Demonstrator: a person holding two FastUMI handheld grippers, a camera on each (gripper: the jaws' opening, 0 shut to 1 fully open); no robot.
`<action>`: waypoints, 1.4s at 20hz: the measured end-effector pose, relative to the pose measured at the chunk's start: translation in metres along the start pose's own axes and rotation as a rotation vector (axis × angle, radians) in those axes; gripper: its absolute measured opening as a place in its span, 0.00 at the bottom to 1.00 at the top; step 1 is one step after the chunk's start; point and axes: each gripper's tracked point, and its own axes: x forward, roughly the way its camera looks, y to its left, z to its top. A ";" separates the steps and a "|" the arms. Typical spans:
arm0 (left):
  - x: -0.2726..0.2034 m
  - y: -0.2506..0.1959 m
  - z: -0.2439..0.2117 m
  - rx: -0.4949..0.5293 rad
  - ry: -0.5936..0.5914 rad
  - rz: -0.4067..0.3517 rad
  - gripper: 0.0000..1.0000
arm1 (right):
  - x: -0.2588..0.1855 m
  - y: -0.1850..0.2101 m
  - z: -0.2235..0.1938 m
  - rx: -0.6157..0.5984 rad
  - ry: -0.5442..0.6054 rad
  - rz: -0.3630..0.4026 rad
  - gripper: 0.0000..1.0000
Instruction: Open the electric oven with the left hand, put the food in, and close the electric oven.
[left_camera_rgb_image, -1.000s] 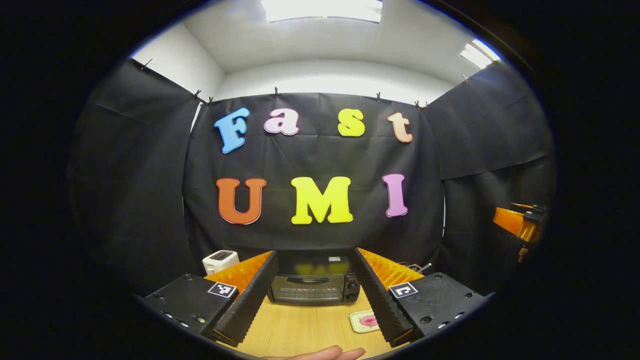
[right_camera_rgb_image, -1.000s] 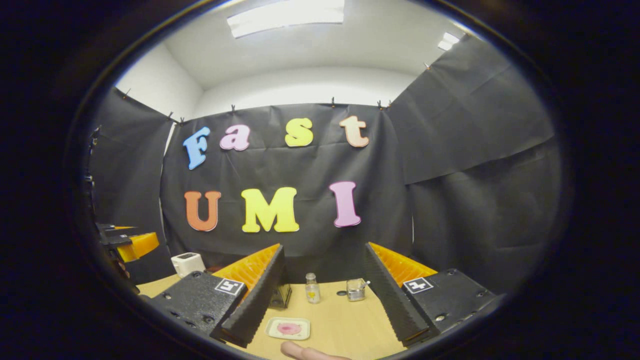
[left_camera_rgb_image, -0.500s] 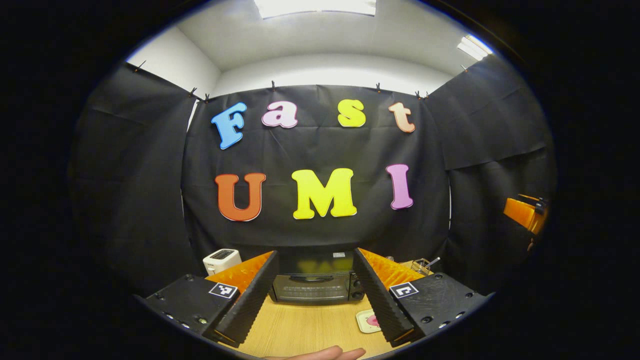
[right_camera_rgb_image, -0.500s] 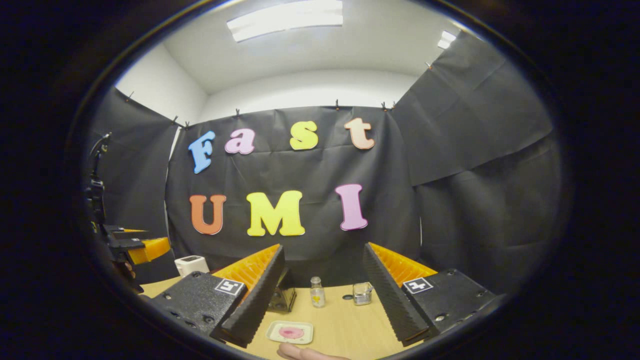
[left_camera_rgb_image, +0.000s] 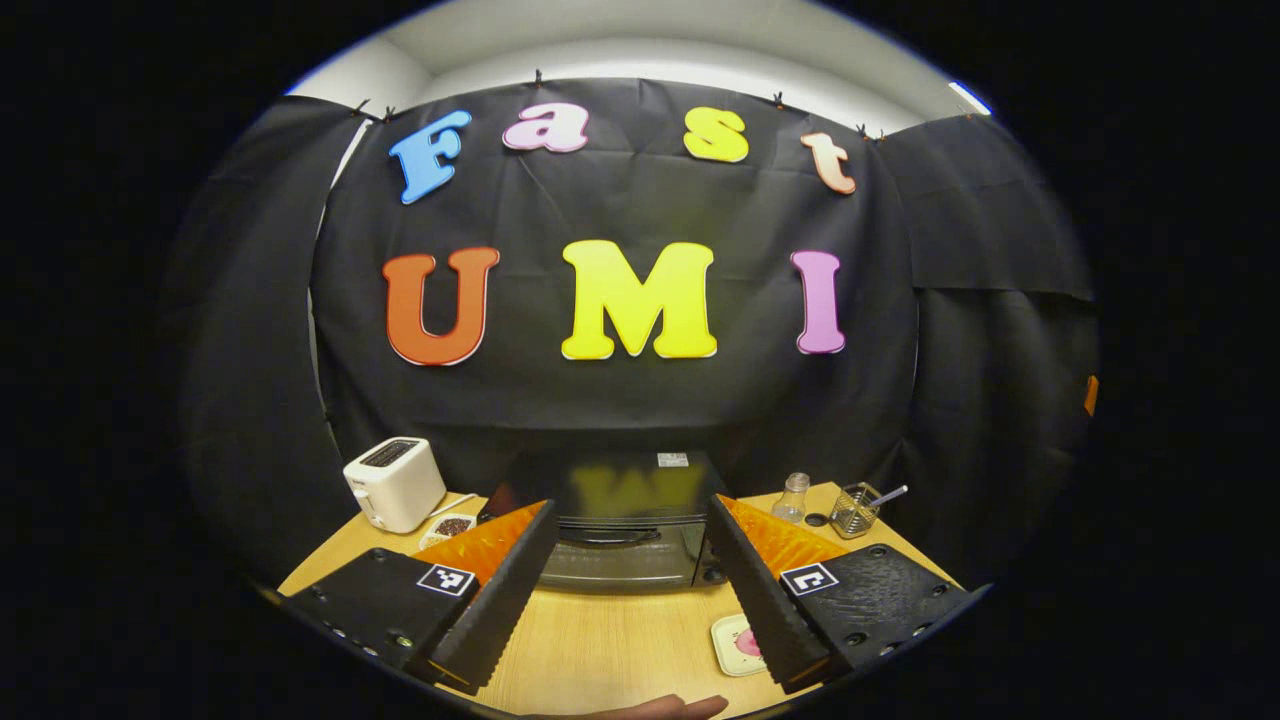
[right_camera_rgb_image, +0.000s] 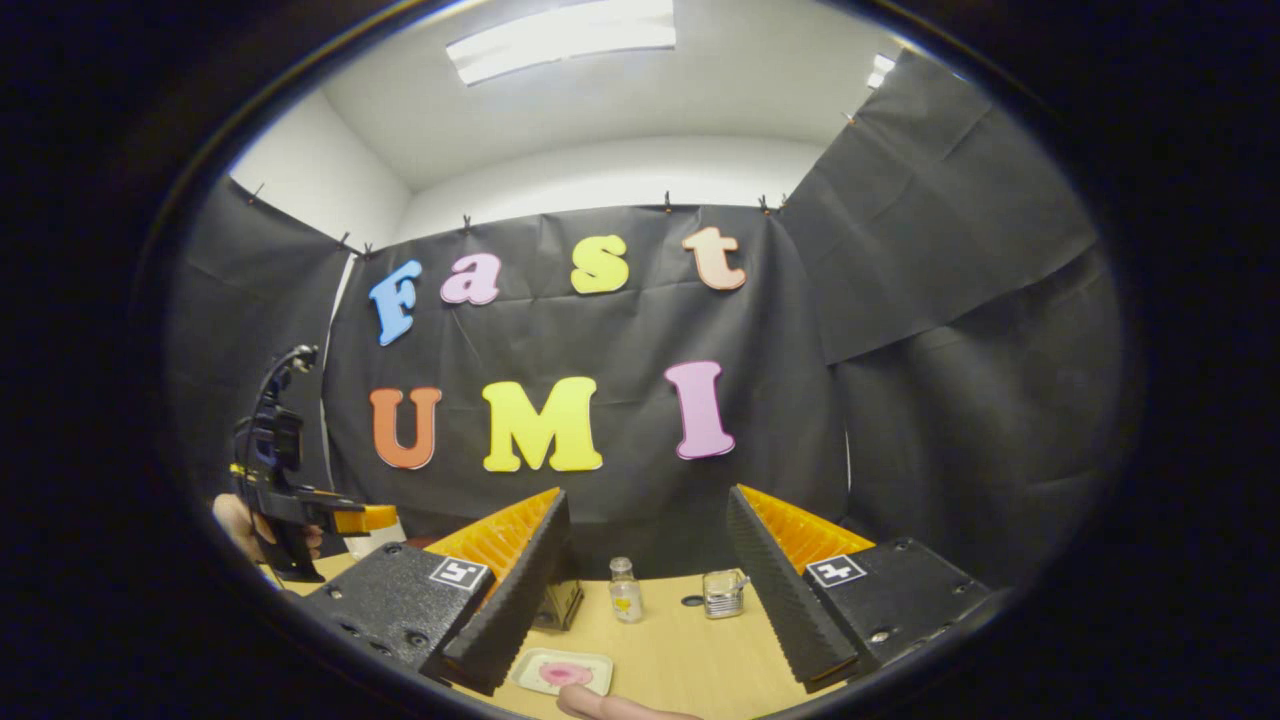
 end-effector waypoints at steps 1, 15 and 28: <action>0.017 -0.001 -0.010 0.004 0.034 -0.005 0.95 | 0.001 -0.005 -0.003 0.000 0.002 -0.001 0.96; 0.142 0.019 -0.089 -0.035 0.260 0.019 0.95 | 0.006 -0.032 -0.019 -0.042 0.064 -0.014 1.00; 0.136 0.024 -0.109 0.011 0.337 0.036 0.96 | -0.035 -0.027 0.002 -0.026 0.065 -0.005 0.96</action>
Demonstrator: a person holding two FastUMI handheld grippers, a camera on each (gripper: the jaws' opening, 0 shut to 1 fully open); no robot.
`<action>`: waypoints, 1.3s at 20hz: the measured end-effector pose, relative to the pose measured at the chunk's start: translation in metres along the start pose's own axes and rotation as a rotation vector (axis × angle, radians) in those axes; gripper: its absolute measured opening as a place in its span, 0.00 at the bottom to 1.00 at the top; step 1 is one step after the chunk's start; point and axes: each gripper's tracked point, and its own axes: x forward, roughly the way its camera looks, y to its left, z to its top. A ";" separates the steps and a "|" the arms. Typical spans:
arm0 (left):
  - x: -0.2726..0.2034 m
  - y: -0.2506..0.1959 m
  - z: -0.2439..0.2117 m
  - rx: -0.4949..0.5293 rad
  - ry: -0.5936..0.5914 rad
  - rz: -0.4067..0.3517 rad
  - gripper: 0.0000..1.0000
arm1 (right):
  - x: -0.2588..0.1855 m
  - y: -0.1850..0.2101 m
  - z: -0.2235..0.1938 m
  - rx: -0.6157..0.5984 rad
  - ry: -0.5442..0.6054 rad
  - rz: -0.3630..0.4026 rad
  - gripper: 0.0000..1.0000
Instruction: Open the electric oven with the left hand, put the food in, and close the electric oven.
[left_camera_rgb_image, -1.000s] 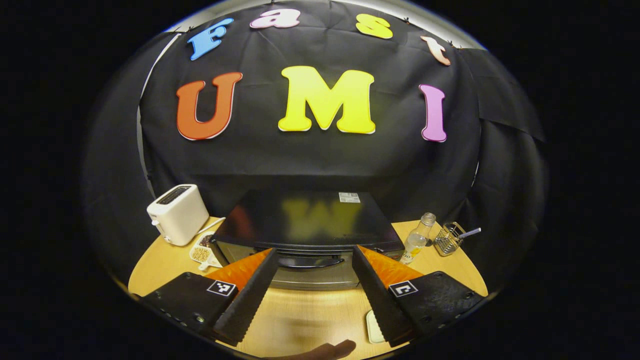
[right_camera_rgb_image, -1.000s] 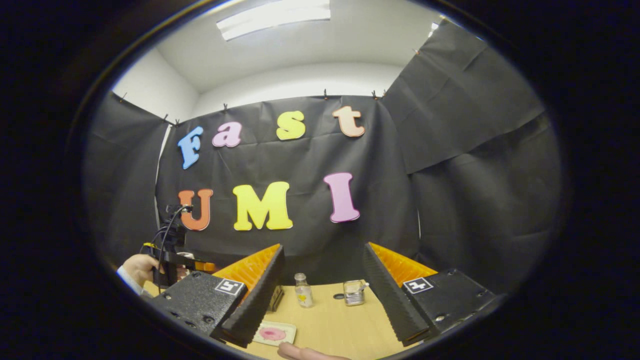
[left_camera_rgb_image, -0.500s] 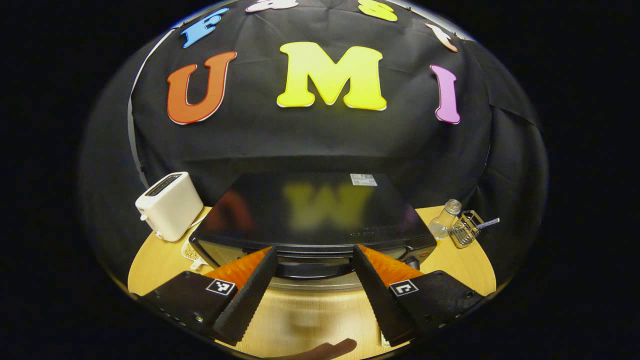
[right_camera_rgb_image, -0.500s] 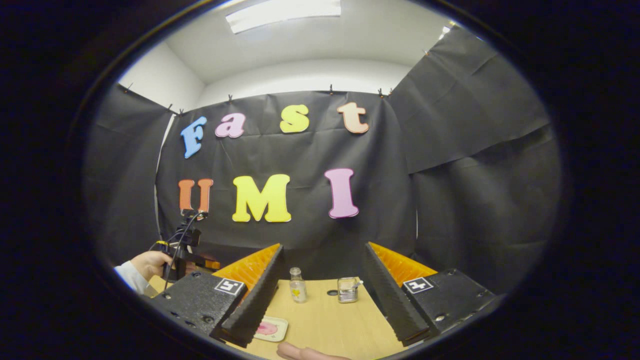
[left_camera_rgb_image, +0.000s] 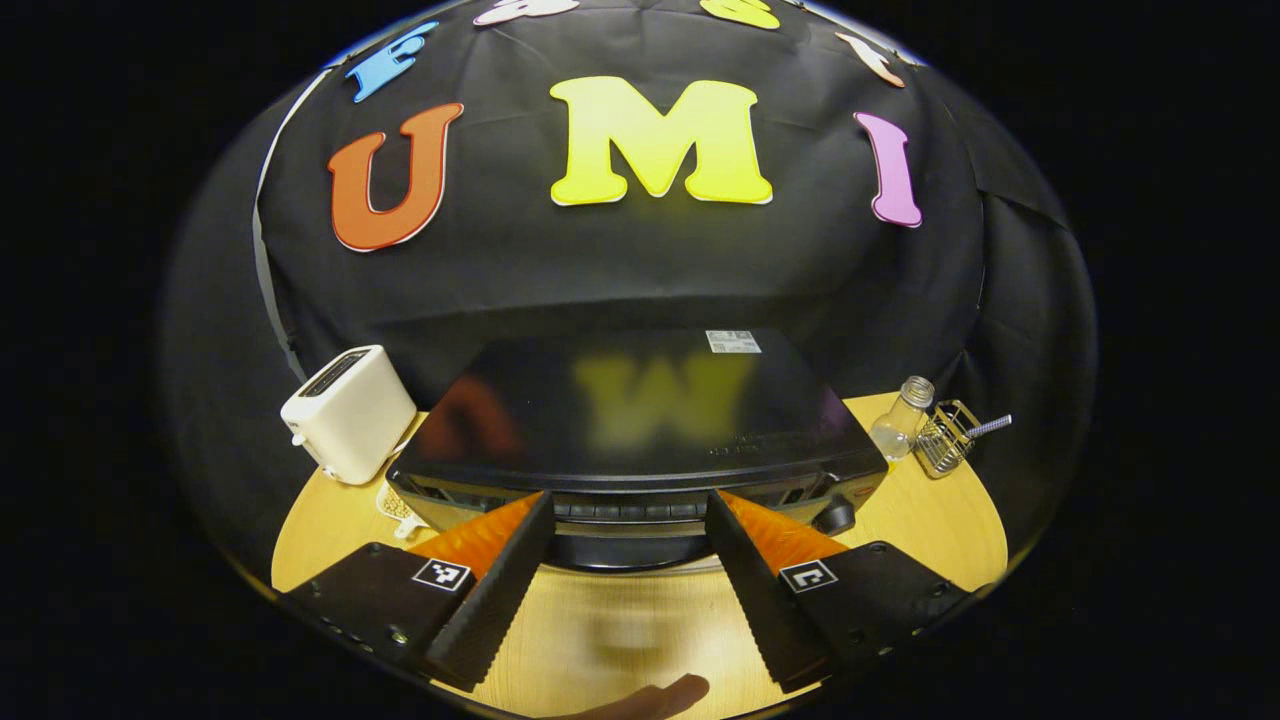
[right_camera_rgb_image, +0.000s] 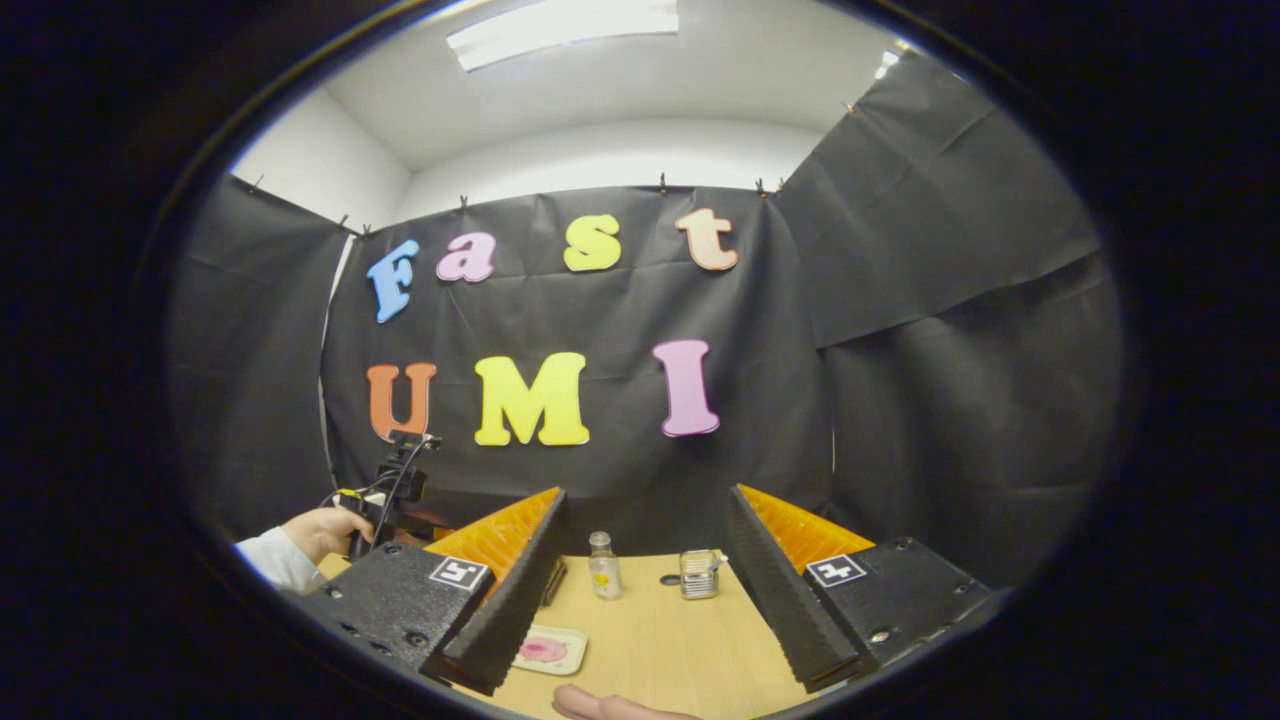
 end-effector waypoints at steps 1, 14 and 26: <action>-0.005 0.000 -0.006 0.000 0.012 -0.005 0.96 | -0.005 0.002 0.002 0.000 -0.003 0.004 0.96; -0.054 -0.001 -0.094 0.005 0.047 -0.041 0.97 | -0.063 0.018 0.043 -0.063 -0.083 0.008 1.00; -0.056 -0.004 -0.169 0.020 0.067 -0.039 0.96 | -0.067 0.038 0.034 -0.061 -0.062 0.037 0.96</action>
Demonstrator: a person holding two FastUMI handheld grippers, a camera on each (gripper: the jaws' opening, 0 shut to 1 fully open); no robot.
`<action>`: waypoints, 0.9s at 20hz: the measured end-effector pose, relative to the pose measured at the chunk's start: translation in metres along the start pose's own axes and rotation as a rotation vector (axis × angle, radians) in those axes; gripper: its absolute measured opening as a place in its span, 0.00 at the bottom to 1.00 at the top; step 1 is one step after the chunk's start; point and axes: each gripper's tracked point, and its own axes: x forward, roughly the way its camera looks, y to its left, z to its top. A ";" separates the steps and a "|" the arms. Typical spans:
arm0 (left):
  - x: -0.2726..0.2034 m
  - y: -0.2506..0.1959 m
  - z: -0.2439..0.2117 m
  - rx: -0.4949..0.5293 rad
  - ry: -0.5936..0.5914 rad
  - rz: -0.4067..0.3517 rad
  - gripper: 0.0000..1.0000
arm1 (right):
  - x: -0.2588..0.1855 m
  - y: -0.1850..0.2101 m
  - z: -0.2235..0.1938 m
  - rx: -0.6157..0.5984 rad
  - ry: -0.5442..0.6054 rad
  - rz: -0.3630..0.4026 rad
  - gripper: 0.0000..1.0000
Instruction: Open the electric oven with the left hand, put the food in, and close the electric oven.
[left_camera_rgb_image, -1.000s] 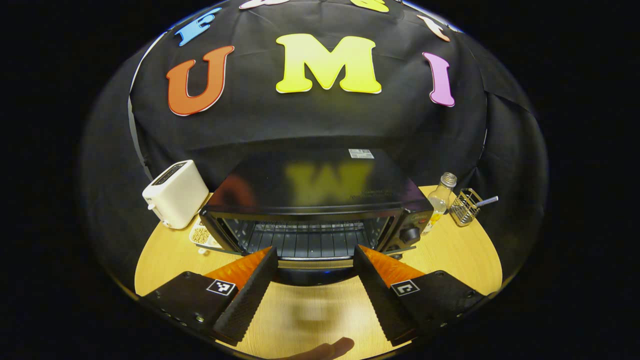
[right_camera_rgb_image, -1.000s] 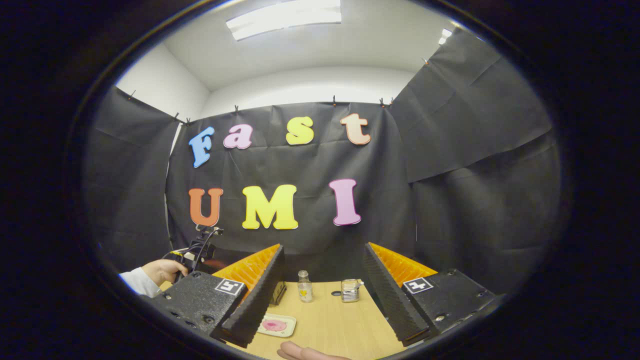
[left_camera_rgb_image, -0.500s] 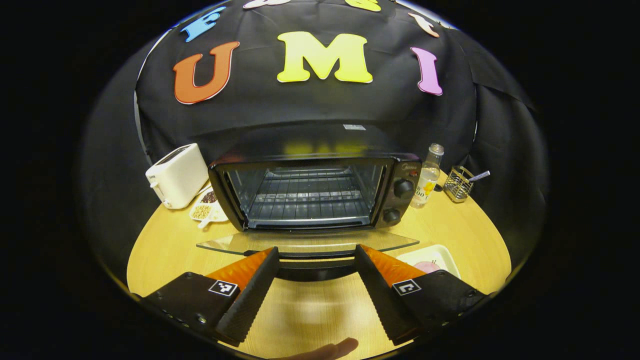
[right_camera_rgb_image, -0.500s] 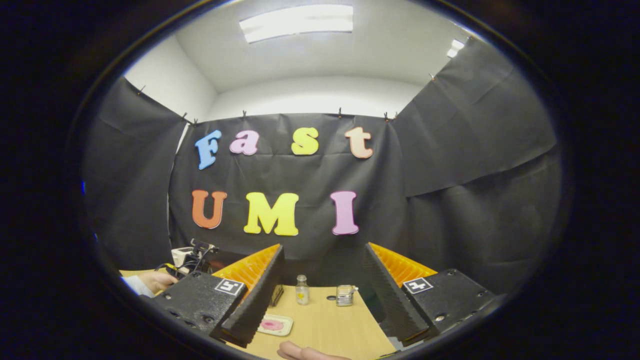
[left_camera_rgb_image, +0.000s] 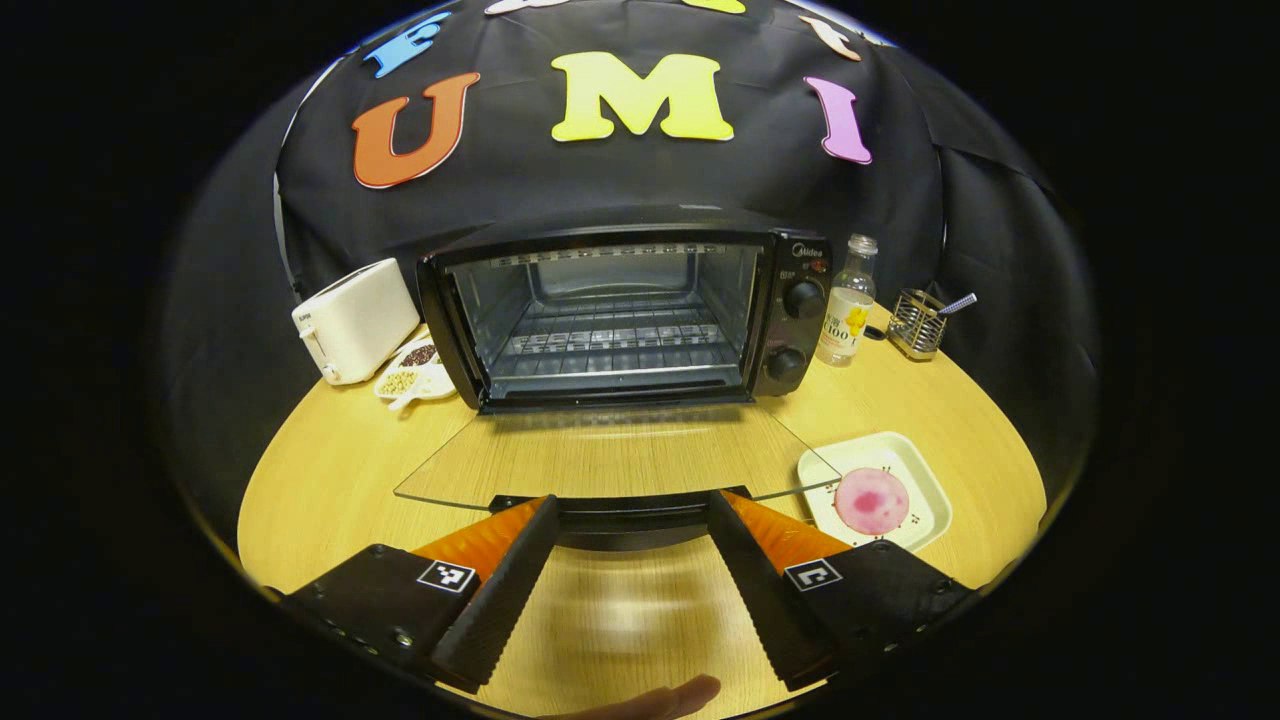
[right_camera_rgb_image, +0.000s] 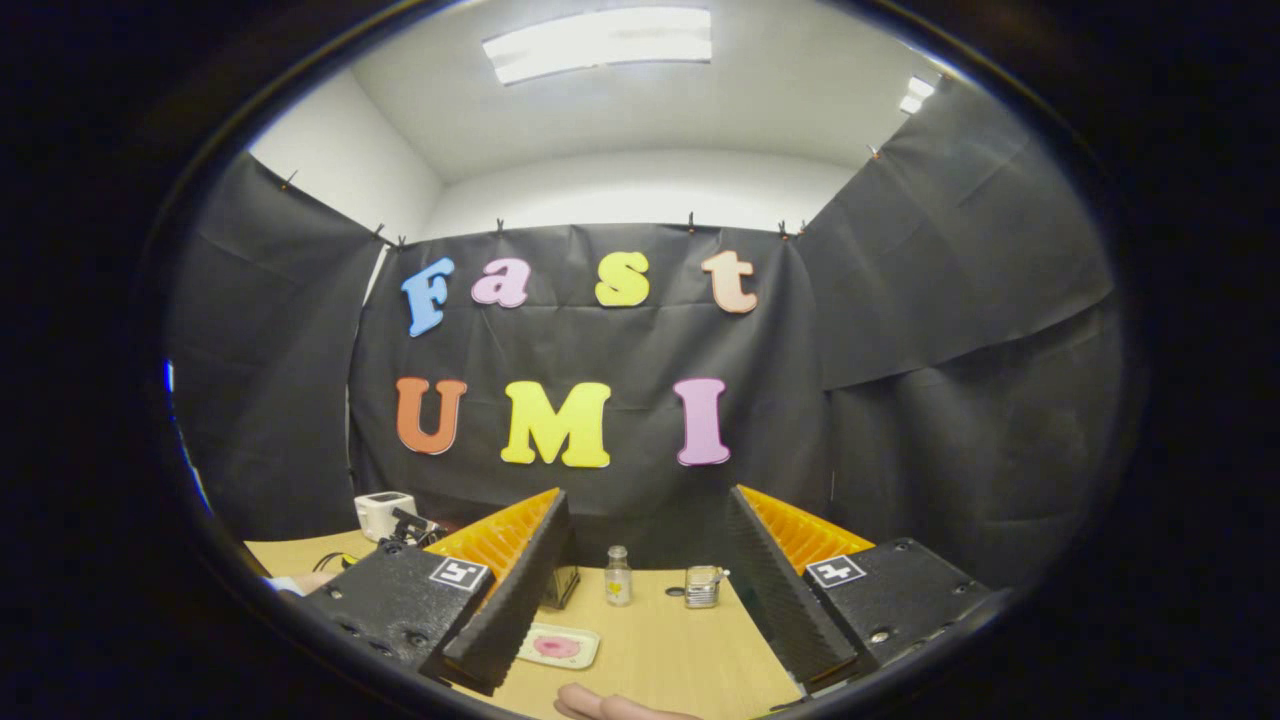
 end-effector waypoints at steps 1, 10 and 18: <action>0.002 0.000 -0.005 -0.007 0.005 -0.002 0.96 | 0.002 0.001 -0.001 0.003 0.007 0.000 0.96; 0.020 0.026 -0.032 -0.059 0.029 0.044 0.97 | 0.019 0.022 -0.017 0.002 0.078 0.023 0.96; -0.025 0.042 0.009 -0.066 -0.139 0.060 0.96 | 0.072 0.049 -0.087 -0.060 0.346 0.063 0.96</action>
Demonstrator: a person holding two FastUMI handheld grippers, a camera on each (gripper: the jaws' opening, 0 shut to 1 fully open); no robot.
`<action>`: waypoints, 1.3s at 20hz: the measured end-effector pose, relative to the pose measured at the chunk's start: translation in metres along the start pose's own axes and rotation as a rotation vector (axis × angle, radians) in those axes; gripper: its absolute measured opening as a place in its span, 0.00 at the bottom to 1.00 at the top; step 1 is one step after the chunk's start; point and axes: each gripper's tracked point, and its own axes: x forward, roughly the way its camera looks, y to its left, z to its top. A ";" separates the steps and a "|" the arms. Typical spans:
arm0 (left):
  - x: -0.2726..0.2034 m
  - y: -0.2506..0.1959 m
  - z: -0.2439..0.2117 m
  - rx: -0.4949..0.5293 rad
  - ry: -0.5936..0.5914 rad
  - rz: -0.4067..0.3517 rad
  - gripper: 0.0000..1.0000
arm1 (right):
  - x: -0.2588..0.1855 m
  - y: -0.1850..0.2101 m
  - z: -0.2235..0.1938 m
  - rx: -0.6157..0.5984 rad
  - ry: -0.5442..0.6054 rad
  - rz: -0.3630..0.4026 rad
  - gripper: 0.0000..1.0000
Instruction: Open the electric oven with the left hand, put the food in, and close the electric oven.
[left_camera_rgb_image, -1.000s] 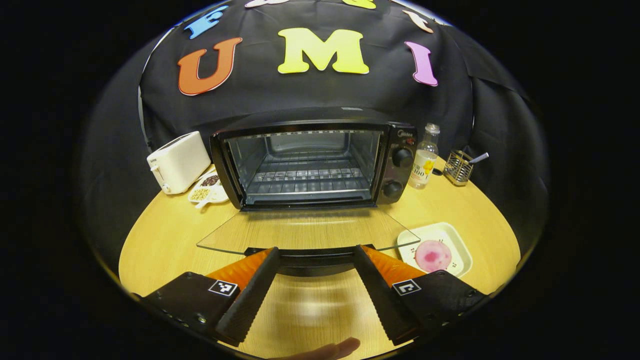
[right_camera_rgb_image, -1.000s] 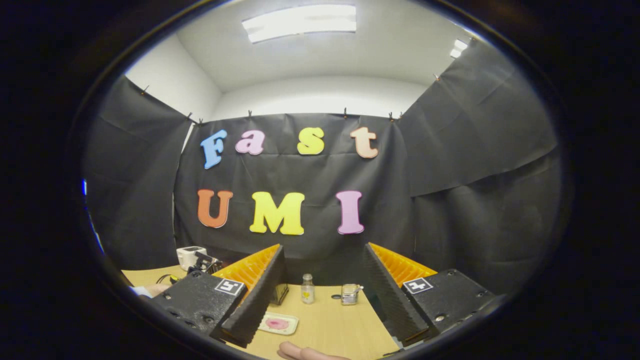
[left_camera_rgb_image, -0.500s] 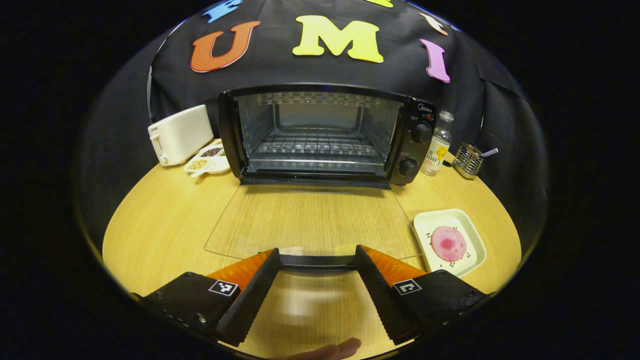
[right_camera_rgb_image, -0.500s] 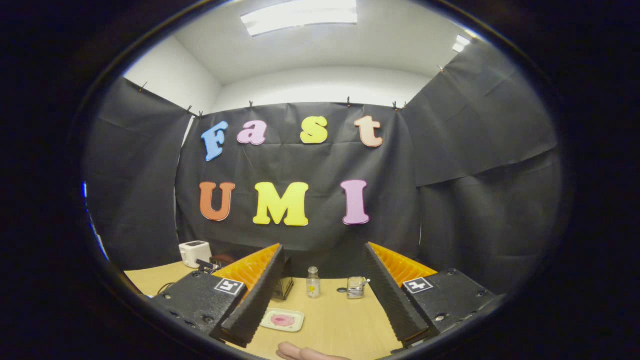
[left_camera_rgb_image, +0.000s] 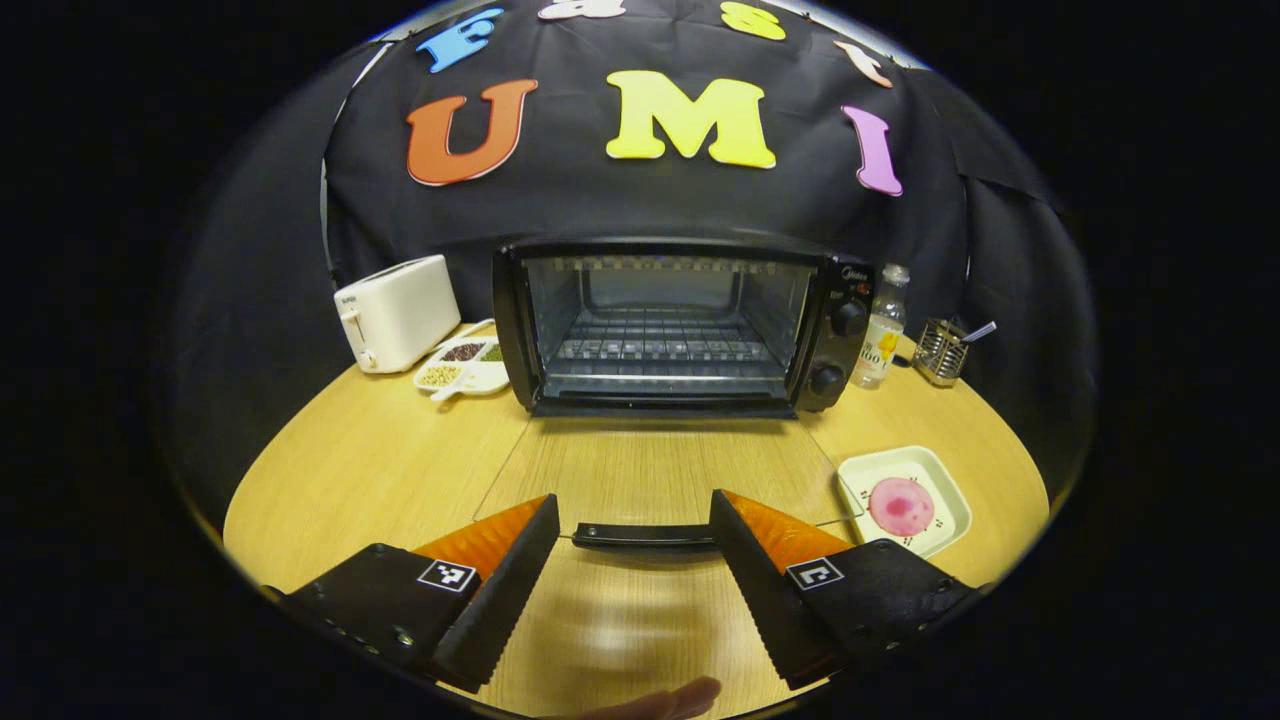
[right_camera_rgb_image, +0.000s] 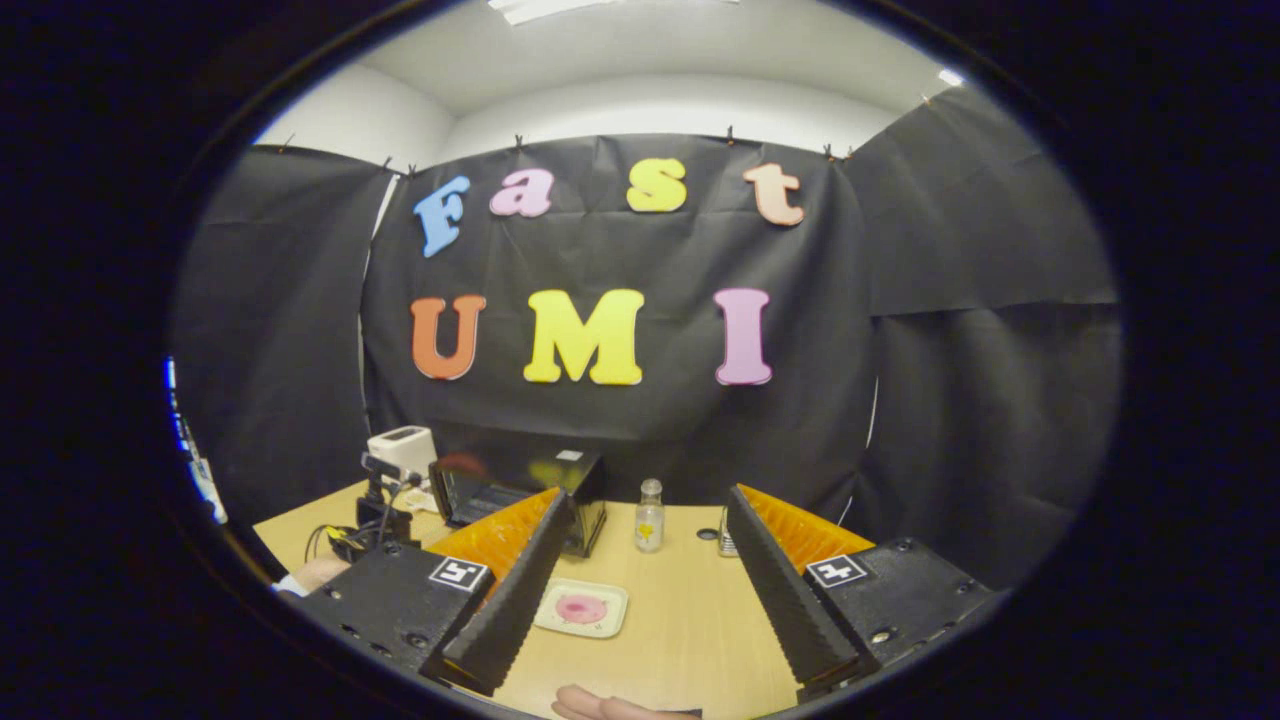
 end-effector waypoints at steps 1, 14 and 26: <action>-0.010 0.001 0.011 0.002 -0.032 0.001 0.96 | 0.014 0.002 -0.009 -0.014 0.044 0.001 0.96; -0.202 -0.019 0.121 0.075 -0.478 0.033 0.96 | 0.144 0.014 -0.170 0.066 0.708 0.071 0.97; -0.274 -0.028 0.117 0.017 -0.584 0.017 0.95 | 0.215 0.023 -0.301 0.319 1.016 0.010 0.80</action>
